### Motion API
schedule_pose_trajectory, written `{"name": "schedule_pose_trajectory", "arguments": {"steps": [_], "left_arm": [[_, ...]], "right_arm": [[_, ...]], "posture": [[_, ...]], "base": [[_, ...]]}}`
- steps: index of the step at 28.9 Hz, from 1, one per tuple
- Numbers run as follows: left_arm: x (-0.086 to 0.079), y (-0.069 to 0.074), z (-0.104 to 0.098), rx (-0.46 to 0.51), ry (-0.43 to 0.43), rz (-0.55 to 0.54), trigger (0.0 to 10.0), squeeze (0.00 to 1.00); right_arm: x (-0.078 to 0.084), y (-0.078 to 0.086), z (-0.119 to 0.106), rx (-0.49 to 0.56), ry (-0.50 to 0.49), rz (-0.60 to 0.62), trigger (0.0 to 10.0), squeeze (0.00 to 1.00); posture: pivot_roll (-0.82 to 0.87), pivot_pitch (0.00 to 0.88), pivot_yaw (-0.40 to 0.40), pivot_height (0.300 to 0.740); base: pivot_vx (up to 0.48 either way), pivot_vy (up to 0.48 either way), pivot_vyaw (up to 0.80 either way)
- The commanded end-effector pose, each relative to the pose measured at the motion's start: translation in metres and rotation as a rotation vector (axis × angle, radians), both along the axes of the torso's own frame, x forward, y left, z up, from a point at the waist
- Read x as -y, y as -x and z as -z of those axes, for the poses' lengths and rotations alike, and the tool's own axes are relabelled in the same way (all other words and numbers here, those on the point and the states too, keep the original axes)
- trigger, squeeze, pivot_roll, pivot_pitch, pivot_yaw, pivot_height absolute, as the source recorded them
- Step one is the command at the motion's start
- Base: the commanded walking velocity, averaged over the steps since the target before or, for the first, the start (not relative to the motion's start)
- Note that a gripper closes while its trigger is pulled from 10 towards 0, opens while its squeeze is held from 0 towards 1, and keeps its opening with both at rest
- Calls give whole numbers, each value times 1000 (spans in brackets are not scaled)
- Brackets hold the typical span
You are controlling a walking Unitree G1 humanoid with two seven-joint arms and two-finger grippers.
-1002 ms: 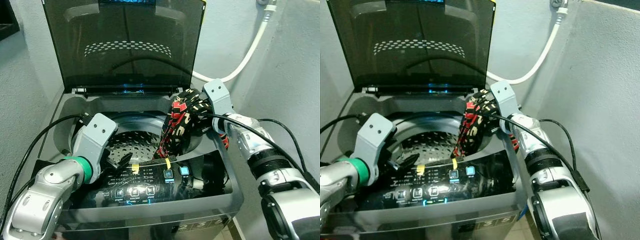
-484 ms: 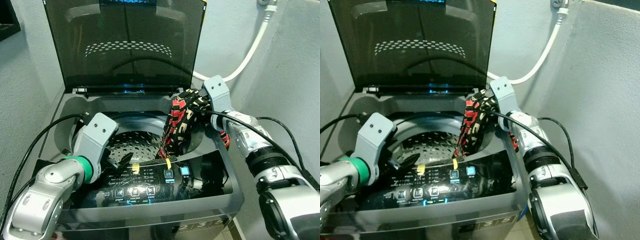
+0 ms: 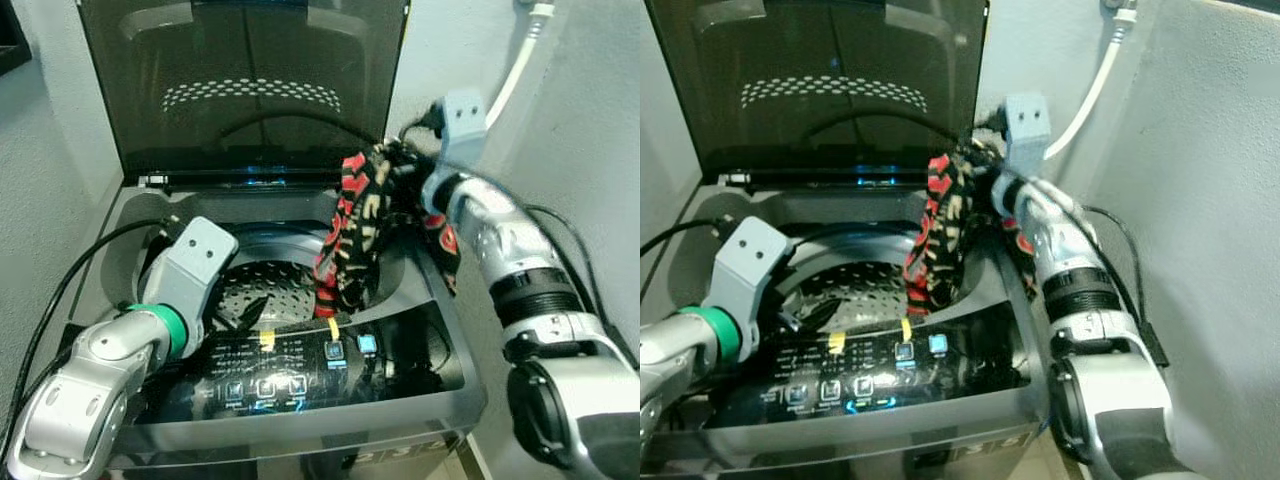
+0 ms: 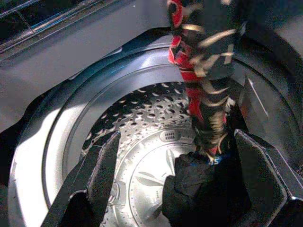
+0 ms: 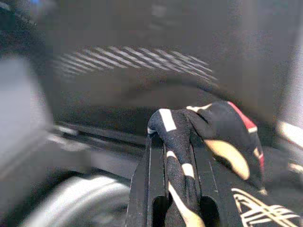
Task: Clothes washing
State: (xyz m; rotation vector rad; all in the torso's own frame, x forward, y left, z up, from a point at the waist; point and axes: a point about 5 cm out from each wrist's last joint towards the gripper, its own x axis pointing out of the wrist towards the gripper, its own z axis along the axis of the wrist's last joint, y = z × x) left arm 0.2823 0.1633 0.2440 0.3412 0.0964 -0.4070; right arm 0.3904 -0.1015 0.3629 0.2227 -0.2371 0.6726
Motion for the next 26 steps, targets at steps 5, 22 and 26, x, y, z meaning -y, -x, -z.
{"name": "schedule_pose_trajectory", "arguments": {"steps": [5, 22, 26], "left_arm": [[4, 1, 1, -3, -3, 22, 10000, 0], [6, 1, 0, 1, -9, 25, 10000, 0], [5, 1, 0, 1, -14, 25, 10000, 0]], "right_arm": [[-13, 40, -68, 110, -296, -319, 0, 0], [-23, 17, 23, 91, 343, -39, 10000, 0], [-27, 23, 39, 60, 462, -99, 10000, 843]], "posture": [[45, 76, 27, 740], [48, 76, 29, 740], [48, 77, 29, 740]], "base": [[0, 0, 0], [0, 0, 0], [0, 0, 0]]}}
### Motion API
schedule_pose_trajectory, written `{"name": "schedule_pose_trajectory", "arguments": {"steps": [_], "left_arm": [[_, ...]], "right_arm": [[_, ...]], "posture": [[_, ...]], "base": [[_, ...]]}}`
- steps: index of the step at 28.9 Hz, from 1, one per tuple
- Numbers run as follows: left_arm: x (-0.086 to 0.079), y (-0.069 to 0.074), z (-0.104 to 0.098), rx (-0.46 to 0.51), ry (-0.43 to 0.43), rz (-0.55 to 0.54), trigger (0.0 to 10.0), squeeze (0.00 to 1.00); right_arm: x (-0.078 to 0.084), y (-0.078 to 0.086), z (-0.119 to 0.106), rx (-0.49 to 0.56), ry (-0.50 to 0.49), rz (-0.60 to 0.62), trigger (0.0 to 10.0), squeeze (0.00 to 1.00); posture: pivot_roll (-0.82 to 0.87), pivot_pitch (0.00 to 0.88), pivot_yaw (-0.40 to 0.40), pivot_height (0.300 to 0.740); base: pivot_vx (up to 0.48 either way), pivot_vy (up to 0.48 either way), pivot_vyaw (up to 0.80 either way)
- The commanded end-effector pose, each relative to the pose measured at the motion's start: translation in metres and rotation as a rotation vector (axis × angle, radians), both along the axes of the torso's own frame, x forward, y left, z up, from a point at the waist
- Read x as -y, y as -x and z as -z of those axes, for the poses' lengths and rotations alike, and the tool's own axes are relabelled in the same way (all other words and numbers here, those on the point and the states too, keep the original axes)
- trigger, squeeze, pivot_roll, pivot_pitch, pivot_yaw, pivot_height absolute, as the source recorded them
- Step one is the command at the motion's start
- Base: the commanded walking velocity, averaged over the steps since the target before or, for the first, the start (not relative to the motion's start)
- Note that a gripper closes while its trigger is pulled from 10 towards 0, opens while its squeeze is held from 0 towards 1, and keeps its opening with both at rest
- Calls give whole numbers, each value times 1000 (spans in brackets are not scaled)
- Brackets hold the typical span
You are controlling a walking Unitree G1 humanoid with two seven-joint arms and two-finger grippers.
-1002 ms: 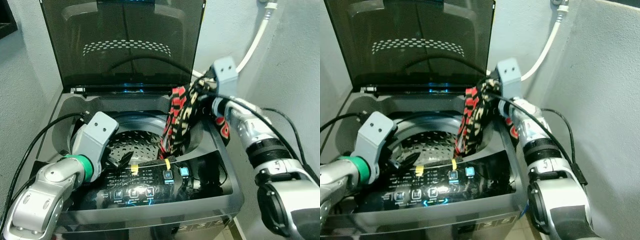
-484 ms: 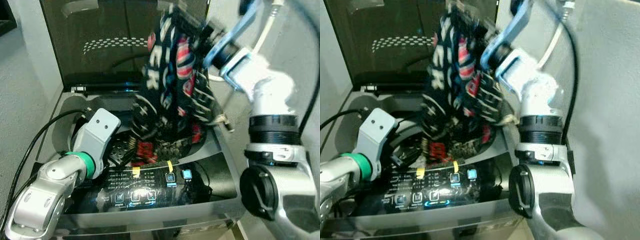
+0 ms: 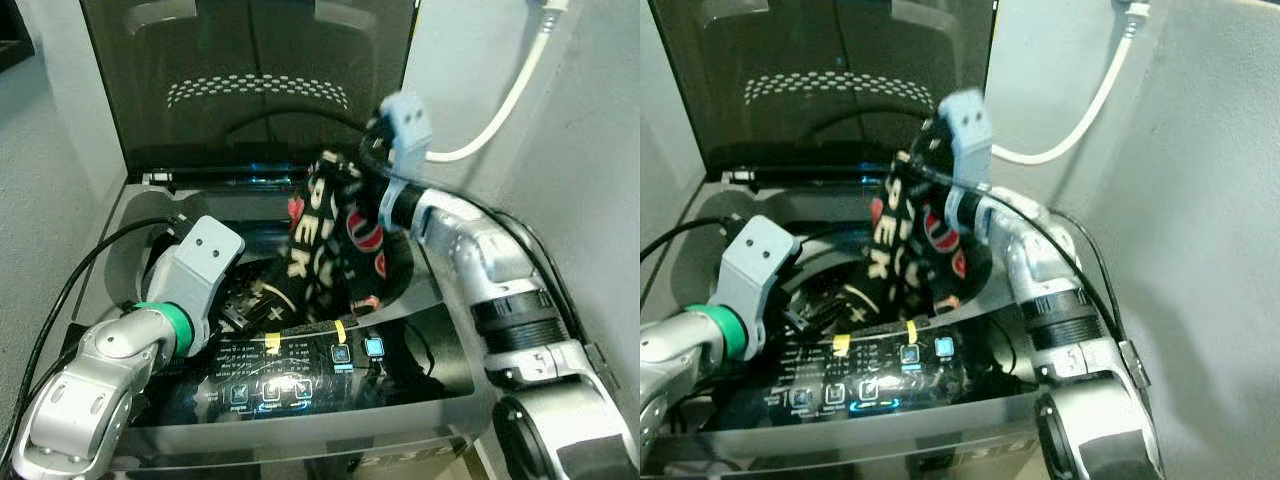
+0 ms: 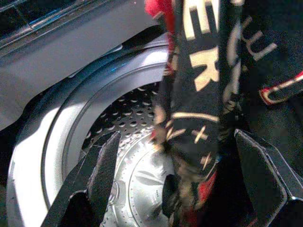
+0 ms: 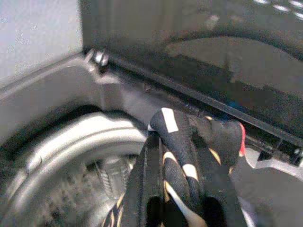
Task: Clothes washing
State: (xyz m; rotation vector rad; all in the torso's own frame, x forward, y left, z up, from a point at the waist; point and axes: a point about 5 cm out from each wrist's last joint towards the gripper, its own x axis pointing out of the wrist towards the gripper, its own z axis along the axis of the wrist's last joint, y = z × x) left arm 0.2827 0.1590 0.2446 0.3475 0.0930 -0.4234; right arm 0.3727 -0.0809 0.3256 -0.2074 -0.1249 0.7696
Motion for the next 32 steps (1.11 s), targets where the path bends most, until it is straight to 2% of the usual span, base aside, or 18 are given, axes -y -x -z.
{"name": "schedule_pose_trajectory", "arguments": {"steps": [1, 2, 4, 5, 9, 12, 18, 19, 20, 21, 22, 23, 25, 26, 28, 29, 30, 32], "left_arm": [[1, 1, 1, -1, -9, 7, 10000, 0], [1, 1, 1, 0, -11, 8, 10000, 0], [1, 1, 1, 0, -11, 8, 10000, 0], [1, 0, 1, 0, -12, 8, 10000, 0], [2, -1, 1, -1, -12, 10, 10000, 0], [2, -2, 2, -1, -11, 10, 10000, 0], [2, -2, 2, 0, -12, 9, 10000, 0], [2, -3, 2, 15, -15, 1, 10000, 0], [2, -3, 2, 15, -15, 1, 10000, 0], [-1, -9, -3, 62, -6, -56, 10000, 0], [-1, -9, -3, 62, -6, -56, 10000, 0], [-7, -17, -12, 133, 27, -148, 10000, 0], [-7, -17, -12, 133, 27, -148, 10000, 0], [-11, -23, -18, 186, 64, -225, 10000, 0], [-11, -23, -18, 186, 64, -225, 10000, 0], [-10, -26, -26, 253, 104, -277, 10000, 0], [-6, -27, -33, 319, 140, -304, 10000, 0], [-1, -27, -36, 340, 182, -306, 10000, 0]], "right_arm": [[-7, 5, 1, 3, 25, -43, 10000, 843], [-8, 9, 10, 8, 102, -54, 10000, 1000], [-8, 9, 10, 8, 102, -54, 10000, 1000], [-7, 8, 6, 30, 81, -39, 10000, 24], [-2, 4, -7, 59, 9, -7, 10000, 0], [7, 0, -11, 82, 10, 27, 10000, 0], [11, -1, -10, 86, 23, 41, 10000, 0], [18, -3, -13, 127, -32, 83, 10000, 0], [18, -3, -13, 127, -32, 83, 10000, 0], [32, -5, -18, 184, -175, 180, 10000, 0], [32, -5, -18, 184, -175, 180, 10000, 0], [50, -8, -9, 203, -280, 330, 10000, 0], [50, -8, -9, 203, -280, 330, 10000, 0], [70, -10, 12, 177, -339, 478, 10000, 0], [70, -10, 12, 177, -339, 478, 10000, 0], [84, -5, 39, 124, -397, 585, 10000, 0], [89, 3, 60, 86, -407, 629, 10000, 0], [88, 10, 70, 76, -407, 637, 10000, 0]], "posture": [[48, 77, 29, 740], [47, 76, 29, 740], [47, 76, 29, 740], [47, 75, 30, 740], [45, 74, 31, 740], [43, 72, 31, 740], [43, 71, 31, 740], [44, 66, 36, 740], [44, 66, 36, 740], [45, 60, 41, 740], [45, 60, 41, 740], [48, 53, 37, 740], [48, 53, 37, 740], [47, 48, 30, 740], [47, 48, 30, 740], [38, 39, 24, 740], [27, 29, 25, 740], [21, 26, 24, 740]], "base": [[0, 0, 0], [0, 0, 0], [0, 0, 0], [0, 0, 0], [0, 0, 0], [0, 0, 0], [0, 0, 0], [0, 0, 0], [0, 0, 0], [0, 0, 0], [0, 0, 0], [0, 0, 0], [0, 0, 0], [0, 0, 0], [0, 0, 0], [0, 0, 0], [0, 0, 0], [0, 0, 0]]}}
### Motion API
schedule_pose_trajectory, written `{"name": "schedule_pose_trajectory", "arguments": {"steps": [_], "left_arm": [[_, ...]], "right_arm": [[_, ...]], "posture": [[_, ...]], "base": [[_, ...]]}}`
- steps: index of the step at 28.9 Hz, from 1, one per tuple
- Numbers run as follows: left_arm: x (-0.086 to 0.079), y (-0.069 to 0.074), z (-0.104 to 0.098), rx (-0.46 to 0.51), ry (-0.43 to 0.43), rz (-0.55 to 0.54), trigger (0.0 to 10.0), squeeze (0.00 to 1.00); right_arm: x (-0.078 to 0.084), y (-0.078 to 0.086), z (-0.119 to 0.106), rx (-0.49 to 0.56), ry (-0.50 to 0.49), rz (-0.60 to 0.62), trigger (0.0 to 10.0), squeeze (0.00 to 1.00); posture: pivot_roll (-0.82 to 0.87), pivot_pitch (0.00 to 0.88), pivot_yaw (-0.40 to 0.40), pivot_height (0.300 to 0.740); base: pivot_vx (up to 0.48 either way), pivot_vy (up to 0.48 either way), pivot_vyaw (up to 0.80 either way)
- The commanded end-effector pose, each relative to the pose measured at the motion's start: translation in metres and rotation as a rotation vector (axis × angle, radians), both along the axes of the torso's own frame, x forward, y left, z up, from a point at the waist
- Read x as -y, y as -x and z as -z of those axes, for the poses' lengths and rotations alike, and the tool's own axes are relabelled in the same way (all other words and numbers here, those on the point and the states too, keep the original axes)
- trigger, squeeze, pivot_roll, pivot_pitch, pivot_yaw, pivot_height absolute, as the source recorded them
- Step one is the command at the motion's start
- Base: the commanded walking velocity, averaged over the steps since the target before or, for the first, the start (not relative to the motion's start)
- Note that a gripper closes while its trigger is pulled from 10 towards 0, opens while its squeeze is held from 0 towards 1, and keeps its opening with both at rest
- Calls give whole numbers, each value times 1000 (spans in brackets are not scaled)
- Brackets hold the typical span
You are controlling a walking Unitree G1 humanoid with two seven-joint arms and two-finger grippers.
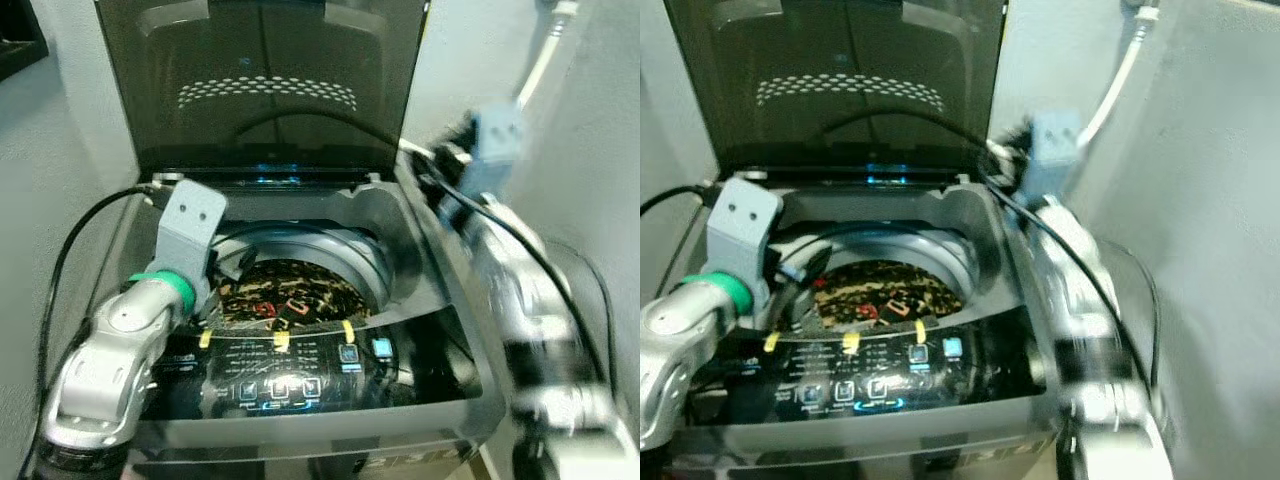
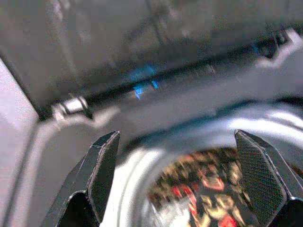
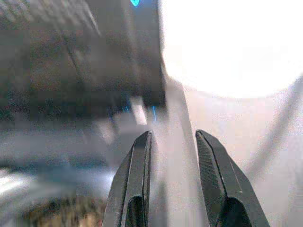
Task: Clothes washing
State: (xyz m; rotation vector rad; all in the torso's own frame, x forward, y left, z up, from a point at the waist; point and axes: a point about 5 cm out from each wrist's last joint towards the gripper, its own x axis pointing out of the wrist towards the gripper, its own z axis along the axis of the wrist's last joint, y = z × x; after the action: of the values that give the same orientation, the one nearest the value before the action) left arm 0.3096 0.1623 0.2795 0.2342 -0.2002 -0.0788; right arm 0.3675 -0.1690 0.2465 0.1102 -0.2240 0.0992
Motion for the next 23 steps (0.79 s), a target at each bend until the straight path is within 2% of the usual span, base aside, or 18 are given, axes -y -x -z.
{"name": "schedule_pose_trajectory", "arguments": {"steps": [1, 4, 5, 7, 8, 12, 16, 23], "left_arm": [[2, 0, -1, 22, 19, -10, 10000, 0], [6, 1, -2, 47, 35, -5, 10000, 0], [9, 1, 5, 39, 63, 2, 10000, 0], [9, 1, 5, 39, 63, 2, 10000, 0], [11, 1, 12, 25, 72, 8, 10000, 0], [15, 1, 20, 15, 91, 5, 10000, 0], [15, -2, 24, 16, 142, -21, 10000, 0], [11, -5, 28, 9, 164, -49, 10000, 0]], "right_arm": [[0, 5, -9, 43, -6, 9, 10000, 0], [-7, 10, -5, 47, 14, -12, 10000, 0], [-15, 12, -1, 47, 33, -40, 10000, 0], [-15, 12, -1, 47, 33, -40, 10000, 0], [-22, 13, 2, 47, 58, -61, 10000, 0], [-31, 15, 8, 55, 82, -75, 10000, 0], [-33, 18, 12, 60, 85, -53, 10000, 0], [-33, 20, 13, 55, 95, -47, 10000, 0]], "posture": [[21, 26, 24, 740], [13, 21, 23, 740], [10, 17, 19, 740], [10, 17, 19, 740], [3, 16, 17, 740], [4, 17, 15, 740], [2, 21, 10, 740], [-5, 25, 7, 740]], "base": [[0, 0, 0], [0, 0, 0], [0, 0, 0], [0, 0, 0], [0, 0, 0], [0, 0, 0], [0, 0, 0], [0, 0, 0]]}}
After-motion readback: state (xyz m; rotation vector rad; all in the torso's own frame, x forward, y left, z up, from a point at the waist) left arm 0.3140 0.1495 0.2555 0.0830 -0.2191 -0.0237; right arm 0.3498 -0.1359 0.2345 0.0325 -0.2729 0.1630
